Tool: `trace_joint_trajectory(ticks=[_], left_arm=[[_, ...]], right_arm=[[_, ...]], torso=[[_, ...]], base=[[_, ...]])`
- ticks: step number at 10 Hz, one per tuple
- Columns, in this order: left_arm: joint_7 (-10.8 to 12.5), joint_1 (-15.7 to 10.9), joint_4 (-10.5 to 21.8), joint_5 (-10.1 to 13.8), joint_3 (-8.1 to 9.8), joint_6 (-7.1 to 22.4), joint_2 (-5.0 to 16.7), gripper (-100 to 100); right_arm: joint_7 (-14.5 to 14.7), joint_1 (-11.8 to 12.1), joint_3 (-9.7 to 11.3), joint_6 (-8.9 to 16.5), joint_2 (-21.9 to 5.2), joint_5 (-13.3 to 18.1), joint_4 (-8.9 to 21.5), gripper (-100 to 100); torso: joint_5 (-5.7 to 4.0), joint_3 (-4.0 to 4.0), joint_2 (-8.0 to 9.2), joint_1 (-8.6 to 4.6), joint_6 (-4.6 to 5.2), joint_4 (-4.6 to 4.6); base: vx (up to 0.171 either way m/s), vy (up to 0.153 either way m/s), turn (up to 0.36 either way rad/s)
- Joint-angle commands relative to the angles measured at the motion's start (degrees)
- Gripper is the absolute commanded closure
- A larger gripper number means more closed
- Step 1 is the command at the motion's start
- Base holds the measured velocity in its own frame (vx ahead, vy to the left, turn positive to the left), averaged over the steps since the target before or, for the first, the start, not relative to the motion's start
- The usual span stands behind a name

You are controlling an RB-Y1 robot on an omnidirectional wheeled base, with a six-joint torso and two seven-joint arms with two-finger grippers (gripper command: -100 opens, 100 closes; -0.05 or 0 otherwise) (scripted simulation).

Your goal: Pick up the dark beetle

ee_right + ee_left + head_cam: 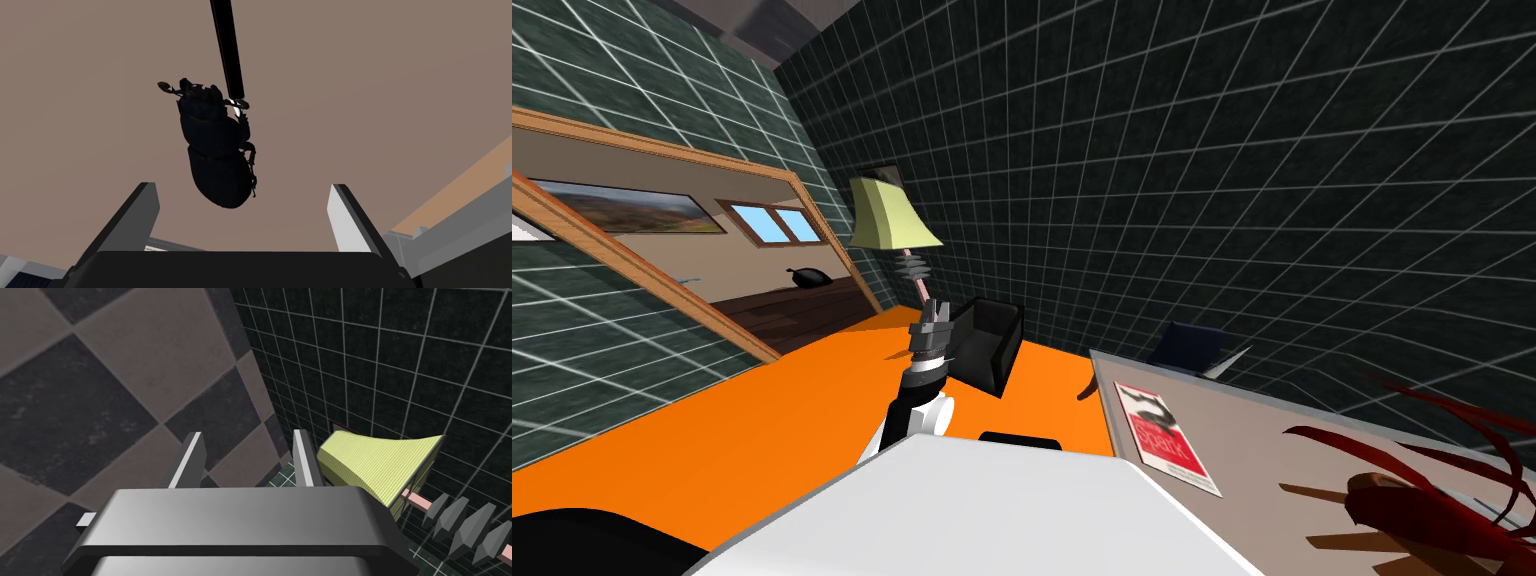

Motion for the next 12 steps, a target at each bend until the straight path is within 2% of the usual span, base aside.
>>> trace_joint_trajectory(ticks=[1,2,5,6,7,11,12], left_arm=[[0.0,0.0,0.0,0.0,0.0,0.0,0.0,0],[0.0,0.0,0.0,0.0,0.0,0.0,0.0,0],[0.0,0.0,0.0,0.0,0.0,0.0,0.0,0],[0.0,0.0,0.0,0.0,0.0,0.0,0.0,0],[0.0,0.0,0.0,0.0,0.0,0.0,0.0,0],[0.0,0.0,0.0,0.0,0.0,0.0,0.0,0],[0.0,0.0,0.0,0.0,0.0,0.0,0.0,0]], right_arm=[[0.0,0.0,0.0,0.0,0.0,0.0,0.0,0],[0.2,-1.5,-0.3,1.3,1.7,0.5,0.8,-100],[0.6,-3.7,-0.7,3.3,4.2,1.3,2.0,-100],[0.6,-3.8,-0.6,2.1,4.0,1.2,3.0,-100],[0.6,-3.8,-0.6,2.4,4.1,1.2,3.0,100],[0.7,-3.8,-0.7,2.4,3.9,1.2,3.0,100],[0.7,-3.8,-0.7,2.4,3.9,1.2,3.0,0]], torso=[[0.0,0.0,0.0,0.0,0.0,0.0],[0.02,0.0,0.01,0.09,0.0,0.0],[-0.03,0.12,0.21,-0.13,-0.01,0.05],[-0.03,0.14,0.24,-0.16,-0.01,0.05],[0.0,0.09,0.15,-0.02,0.01,0.04],[-0.13,0.01,0.01,0.03,0.02,0.01],[-0.14,0.01,0.01,0.03,0.01,0.0]], base=[[0.0,-0.006,-0.002],[-0.025,-0.033,0.065],[-0.061,-0.072,0.051],[-0.029,-0.035,0.015],[-0.005,-0.007,-0.002],[-0.001,-0.003,0.001],[0.0,0.0,0.0]])
